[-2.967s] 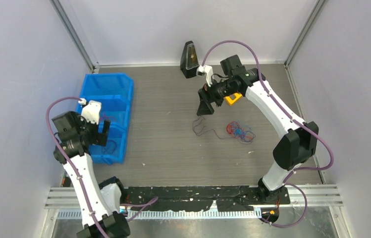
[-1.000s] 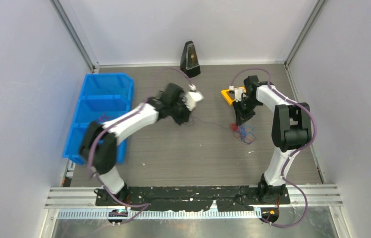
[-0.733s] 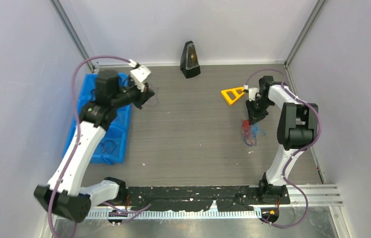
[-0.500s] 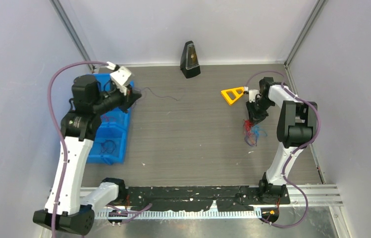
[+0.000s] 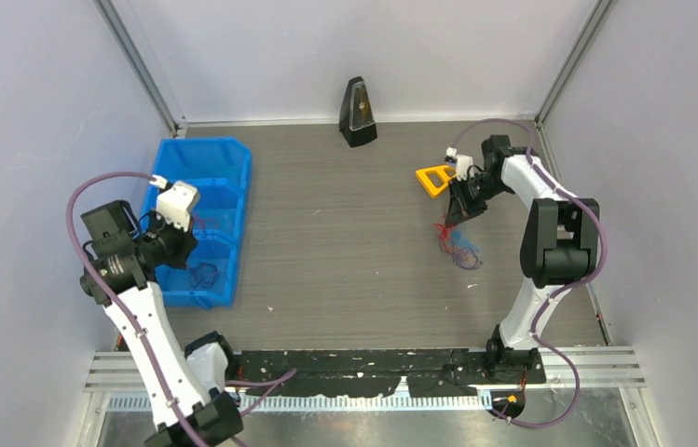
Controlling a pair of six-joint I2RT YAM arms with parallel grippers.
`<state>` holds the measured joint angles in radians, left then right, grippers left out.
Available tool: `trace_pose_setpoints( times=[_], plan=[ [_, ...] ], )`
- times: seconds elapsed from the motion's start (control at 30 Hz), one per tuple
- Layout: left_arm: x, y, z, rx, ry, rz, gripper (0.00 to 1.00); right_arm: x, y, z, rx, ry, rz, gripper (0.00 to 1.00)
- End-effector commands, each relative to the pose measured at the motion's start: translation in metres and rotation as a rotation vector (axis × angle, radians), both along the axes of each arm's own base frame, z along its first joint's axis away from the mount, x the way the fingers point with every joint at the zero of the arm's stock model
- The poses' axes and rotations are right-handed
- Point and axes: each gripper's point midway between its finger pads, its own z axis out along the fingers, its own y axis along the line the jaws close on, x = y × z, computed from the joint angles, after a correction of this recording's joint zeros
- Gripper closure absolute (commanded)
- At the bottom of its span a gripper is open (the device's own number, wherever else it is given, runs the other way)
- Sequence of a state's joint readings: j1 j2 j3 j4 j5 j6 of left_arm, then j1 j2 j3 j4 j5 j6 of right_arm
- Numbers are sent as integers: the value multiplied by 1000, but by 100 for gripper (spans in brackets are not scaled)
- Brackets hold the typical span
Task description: Untangle the cables
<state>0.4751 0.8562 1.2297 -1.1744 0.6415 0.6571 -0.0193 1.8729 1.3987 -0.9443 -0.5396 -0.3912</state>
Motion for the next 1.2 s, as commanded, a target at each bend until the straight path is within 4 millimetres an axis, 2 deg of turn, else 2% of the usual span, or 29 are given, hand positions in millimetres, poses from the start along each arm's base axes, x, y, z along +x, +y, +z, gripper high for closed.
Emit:
trace_pose_setpoints(
  times=[0.0,0.1,0.23,0.3,0.43,0.6,0.67,0.77,0.8,0.87,0.9,0.97,1.07,1.17],
  plan=[
    [-5,45,-40,103,94,57,100,2,33,46,107,-107,87,95],
    [2,85,-44,159,111,150,100,-1,46,53,123,-117,122,95],
    [5,111,-49,244,133,140,100,-1,55,65,161,-133,129,95],
    [1,119,-63,291,182,103,100,0,61,80,199,-154,123,95],
    [-14,117,-87,306,305,-5,100,0,81,116,297,-212,153,95],
    [-24,148,-113,435,408,26,100,-9,103,146,351,-286,225,95],
    [-24,154,-114,455,417,44,100,-12,109,156,359,-314,247,95],
    [-19,158,-102,458,391,75,100,-15,117,165,362,-346,271,94],
    [-15,156,-97,444,370,79,87,-16,120,167,372,-348,281,94],
    [-10,135,-81,367,309,37,53,-18,127,175,394,-357,291,94],
    [-4,120,-65,324,248,14,38,-18,130,178,405,-361,291,94],
    [8,83,-36,247,124,-56,13,-17,137,190,445,-376,296,94],
    [22,14,-3,166,-42,-233,3,-22,149,213,528,-393,311,95],
    [39,-58,18,21,-186,-368,1,-26,163,229,592,-418,347,95]
  ],
)
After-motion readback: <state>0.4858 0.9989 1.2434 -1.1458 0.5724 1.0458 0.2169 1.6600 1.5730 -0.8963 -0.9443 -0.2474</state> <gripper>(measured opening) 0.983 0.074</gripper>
